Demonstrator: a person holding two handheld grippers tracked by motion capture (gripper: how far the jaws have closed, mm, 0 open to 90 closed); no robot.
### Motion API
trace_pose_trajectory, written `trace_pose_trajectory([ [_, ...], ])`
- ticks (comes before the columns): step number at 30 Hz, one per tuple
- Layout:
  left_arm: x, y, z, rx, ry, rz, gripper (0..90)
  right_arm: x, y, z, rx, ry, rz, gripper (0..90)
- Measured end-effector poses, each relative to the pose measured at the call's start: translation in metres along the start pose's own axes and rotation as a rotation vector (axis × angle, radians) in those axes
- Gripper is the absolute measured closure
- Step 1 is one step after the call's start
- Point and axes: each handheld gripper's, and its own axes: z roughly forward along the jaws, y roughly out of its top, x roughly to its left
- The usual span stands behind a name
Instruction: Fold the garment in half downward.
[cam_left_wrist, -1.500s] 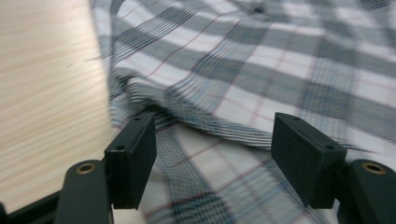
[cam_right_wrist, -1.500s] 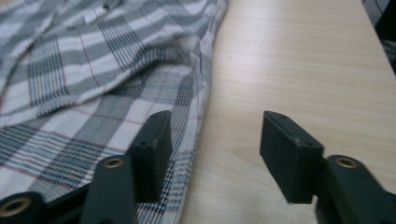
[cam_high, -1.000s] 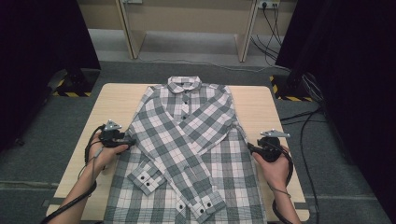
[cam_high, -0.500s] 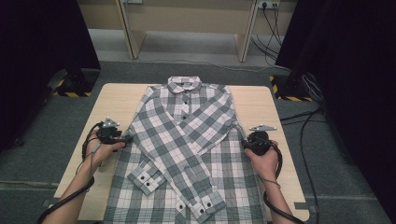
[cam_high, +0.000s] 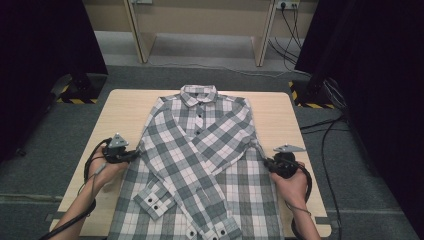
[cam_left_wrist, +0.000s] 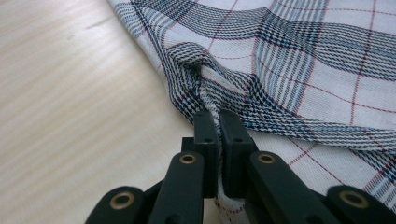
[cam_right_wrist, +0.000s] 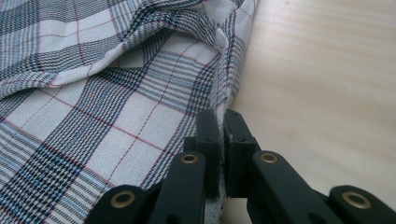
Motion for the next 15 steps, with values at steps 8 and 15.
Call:
trace_pose_trajectory([
  [8, -0.039, -0.028, -0.040, -0.003, -0.018, 0.080, 86.1, 0.013, -0.040, -0.036, 0.032, 0.043, -0.039, 86.7],
  [15, -0.059, -0.052, -0.069, -0.022, -0.048, 0.136, 82.9, 0.025, -0.063, -0.060, 0.065, 0.079, -0.062, 83.5],
])
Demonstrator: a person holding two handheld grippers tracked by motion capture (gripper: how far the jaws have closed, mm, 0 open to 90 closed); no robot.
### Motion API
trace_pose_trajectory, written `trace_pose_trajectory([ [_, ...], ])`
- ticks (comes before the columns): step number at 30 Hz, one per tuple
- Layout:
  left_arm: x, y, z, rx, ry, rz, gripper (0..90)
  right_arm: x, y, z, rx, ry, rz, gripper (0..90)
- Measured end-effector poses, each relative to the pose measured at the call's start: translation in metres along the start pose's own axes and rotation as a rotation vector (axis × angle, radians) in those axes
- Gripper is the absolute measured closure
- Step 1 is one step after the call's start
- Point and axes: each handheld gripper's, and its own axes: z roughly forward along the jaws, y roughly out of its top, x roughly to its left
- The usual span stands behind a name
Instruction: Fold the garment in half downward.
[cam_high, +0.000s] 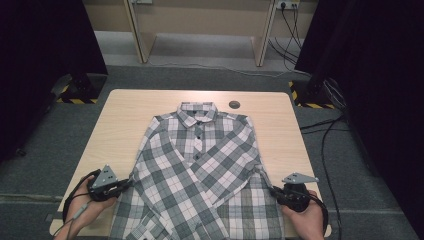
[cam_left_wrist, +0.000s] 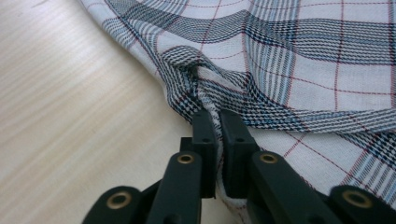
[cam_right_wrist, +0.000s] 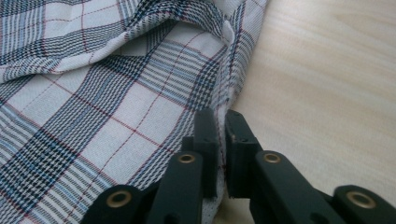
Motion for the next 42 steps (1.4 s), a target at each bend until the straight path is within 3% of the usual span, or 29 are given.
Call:
trace_pose_trajectory([
  [1, 0.001, 0.000, -0.003, -0.010, -0.007, 0.018, 75.4, 0.000, 0.000, -0.002, 0.010, 0.002, -0.012, 77.9],
  [3, 0.005, 0.002, -0.008, -0.014, -0.042, -0.005, 49.4, -0.002, 0.004, -0.004, 0.000, -0.013, -0.018, 64.2],
  [5, 0.015, 0.009, -0.015, -0.088, -0.018, -0.023, 38.5, -0.004, 0.011, -0.006, -0.028, -0.018, -0.006, 55.6],
  [8, 0.033, 0.024, -0.016, -0.126, 0.037, -0.055, 28.5, -0.009, 0.031, -0.005, -0.084, -0.041, 0.001, 47.3],
  [11, 0.054, 0.042, -0.007, -0.164, 0.047, -0.099, 27.3, -0.013, 0.054, 0.001, -0.127, -0.058, 0.010, 44.2],
  [16, 0.085, 0.074, 0.024, -0.183, 0.042, -0.119, 25.9, -0.018, 0.096, 0.021, -0.153, -0.068, 0.004, 43.2],
  [19, 0.104, 0.096, 0.048, -0.167, 0.049, -0.137, 25.9, -0.022, 0.126, 0.039, -0.156, -0.071, -0.001, 42.7],
  [21, 0.112, 0.107, 0.062, -0.160, 0.029, -0.172, 26.3, -0.025, 0.142, 0.049, -0.148, -0.071, 0.003, 42.0],
  [26, 0.130, 0.131, 0.100, -0.082, 0.033, -0.193, 30.7, -0.036, 0.180, 0.081, -0.118, -0.071, 0.031, 43.1],
  [30, 0.140, 0.136, 0.123, -0.052, 0.058, -0.223, 31.4, -0.046, 0.197, 0.103, -0.090, -0.095, 0.041, 44.7],
  [34, 0.147, 0.135, 0.143, -0.047, 0.062, -0.287, 32.1, -0.059, 0.209, 0.123, -0.061, -0.128, 0.051, 47.2],
  [37, 0.149, 0.131, 0.156, -0.016, 0.057, -0.290, 33.1, -0.066, 0.214, 0.135, -0.047, -0.145, 0.048, 48.5],
  [39, 0.150, 0.127, 0.163, -0.034, 0.046, -0.347, 34.4, -0.071, 0.215, 0.144, -0.030, -0.153, 0.051, 49.5],
  [42, 0.148, 0.121, 0.172, -0.029, 0.061, -0.340, 39.0, -0.077, 0.213, 0.153, -0.016, -0.152, 0.069, 51.2],
])
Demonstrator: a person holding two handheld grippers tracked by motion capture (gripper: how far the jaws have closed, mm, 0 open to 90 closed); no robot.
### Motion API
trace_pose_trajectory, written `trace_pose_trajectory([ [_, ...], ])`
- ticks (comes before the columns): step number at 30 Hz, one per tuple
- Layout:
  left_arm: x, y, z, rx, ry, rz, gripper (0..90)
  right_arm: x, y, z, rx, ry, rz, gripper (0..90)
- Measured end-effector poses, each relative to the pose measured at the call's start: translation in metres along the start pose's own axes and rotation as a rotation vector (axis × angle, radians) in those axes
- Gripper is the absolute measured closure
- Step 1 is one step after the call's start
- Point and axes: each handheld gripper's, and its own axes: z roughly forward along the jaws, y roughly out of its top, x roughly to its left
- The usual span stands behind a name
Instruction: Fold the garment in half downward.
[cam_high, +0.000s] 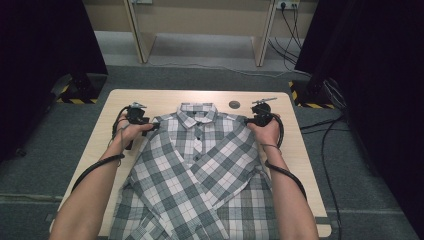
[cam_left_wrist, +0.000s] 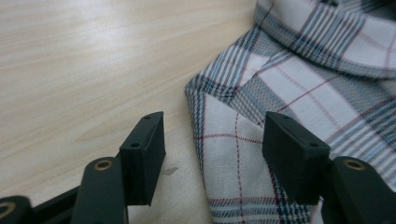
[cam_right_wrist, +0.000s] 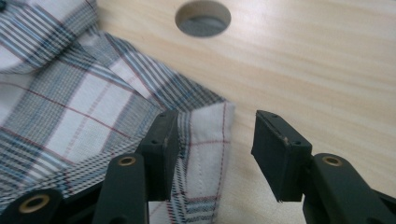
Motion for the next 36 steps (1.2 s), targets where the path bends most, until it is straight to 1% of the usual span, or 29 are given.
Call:
trace_pose_trajectory([
  [2, 0.000, 0.000, 0.002, -0.015, 0.010, -0.001, 40.9, -0.001, -0.003, 0.005, 0.017, 0.002, -0.003, 52.0],
  [5, -0.003, 0.000, 0.002, -0.013, 0.026, 0.027, 42.9, -0.001, -0.006, 0.009, 0.024, 0.007, -0.002, 52.8],
  [7, -0.004, 0.000, 0.002, -0.017, 0.035, 0.022, 48.9, 0.000, -0.006, 0.011, 0.027, 0.007, -0.018, 55.7],
  [9, -0.005, 0.000, 0.003, -0.024, 0.037, 0.022, 54.8, 0.002, -0.008, 0.014, 0.041, 0.013, -0.026, 60.7],
  [10, -0.006, 0.000, 0.003, -0.026, 0.032, 0.020, 59.2, 0.002, -0.009, 0.015, 0.022, 0.024, -0.027, 62.9],
  [11, -0.007, 0.000, 0.004, -0.029, 0.035, 0.015, 63.3, 0.001, -0.010, 0.015, 0.015, 0.031, -0.017, 65.9],
  [14, -0.011, 0.000, 0.005, -0.038, 0.047, -0.027, 79.8, 0.002, -0.012, 0.014, 0.001, 0.060, -0.010, 78.2],
  [15, -0.012, 0.001, 0.005, -0.037, 0.050, -0.037, 83.3, 0.002, -0.013, 0.014, -0.005, 0.067, -0.013, 80.6],
  [16, -0.014, 0.001, 0.005, -0.033, 0.057, -0.039, 85.1, 0.003, -0.013, 0.014, -0.007, 0.068, -0.011, 82.2],
  [17, -0.015, 0.002, 0.005, -0.031, 0.063, -0.042, 85.9, 0.004, -0.013, 0.014, -0.007, 0.068, -0.009, 82.9],
  [19, -0.016, 0.002, 0.004, -0.034, 0.073, -0.070, 86.5, 0.005, -0.013, 0.014, -0.005, 0.059, -0.005, 83.8],
  [20, -0.017, 0.002, 0.004, -0.037, 0.077, -0.076, 86.7, 0.006, -0.013, 0.014, -0.002, 0.048, -0.006, 84.1],
  [22, -0.018, 0.004, 0.002, -0.051, 0.081, -0.081, 86.9, 0.009, -0.012, 0.013, -0.002, 0.034, -0.008, 84.4],
  [24, -0.019, 0.007, -0.002, -0.065, 0.080, -0.074, 86.9, 0.010, -0.011, 0.009, -0.015, 0.025, 0.001, 84.6],
  [28, -0.021, 0.021, -0.013, -0.116, 0.067, -0.070, 87.0, 0.010, -0.004, -0.002, -0.059, 0.014, 0.009, 84.7],
  [31, -0.024, 0.033, -0.023, -0.157, 0.071, -0.059, 87.0, 0.011, 0.004, -0.012, -0.097, 0.001, 0.010, 84.7],
  [36, -0.028, 0.053, -0.039, -0.249, 0.073, -0.059, 87.1, 0.013, 0.018, -0.029, -0.161, -0.037, 0.014, 84.9],
])
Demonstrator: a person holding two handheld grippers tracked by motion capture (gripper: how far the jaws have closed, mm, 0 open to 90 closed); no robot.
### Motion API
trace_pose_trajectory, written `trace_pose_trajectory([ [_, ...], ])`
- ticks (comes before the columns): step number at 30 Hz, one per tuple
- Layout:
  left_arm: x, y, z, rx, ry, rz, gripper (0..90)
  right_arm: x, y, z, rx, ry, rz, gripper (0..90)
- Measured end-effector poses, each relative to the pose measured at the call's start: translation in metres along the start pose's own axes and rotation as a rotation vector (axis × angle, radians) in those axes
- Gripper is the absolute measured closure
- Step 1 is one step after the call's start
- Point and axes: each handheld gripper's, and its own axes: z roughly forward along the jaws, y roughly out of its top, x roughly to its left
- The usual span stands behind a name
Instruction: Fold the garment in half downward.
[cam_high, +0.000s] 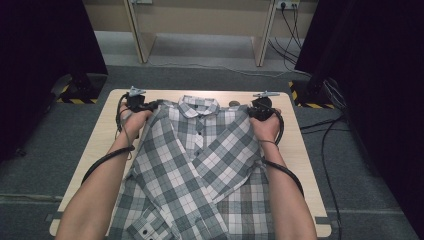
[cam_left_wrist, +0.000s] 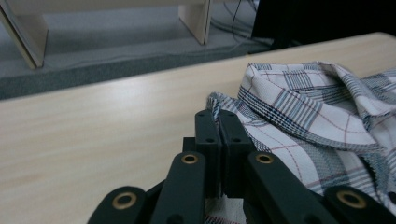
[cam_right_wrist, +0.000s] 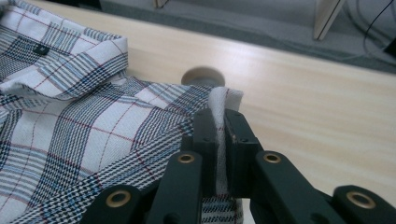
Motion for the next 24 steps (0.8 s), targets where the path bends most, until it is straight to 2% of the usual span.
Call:
trace_pose_trajectory([
  [6, -0.001, 0.024, -0.010, -0.055, 0.007, 0.004, 87.2, 0.000, 0.020, -0.015, -0.071, -0.026, 0.006, 84.9],
  [13, -0.002, 0.046, -0.020, -0.105, 0.015, -0.003, 87.2, -0.001, 0.042, -0.029, -0.124, -0.046, 0.009, 84.9],
  [24, -0.008, 0.078, -0.033, -0.170, 0.031, 0.034, 87.2, 0.001, 0.073, -0.049, -0.208, -0.071, -0.011, 85.0],
])
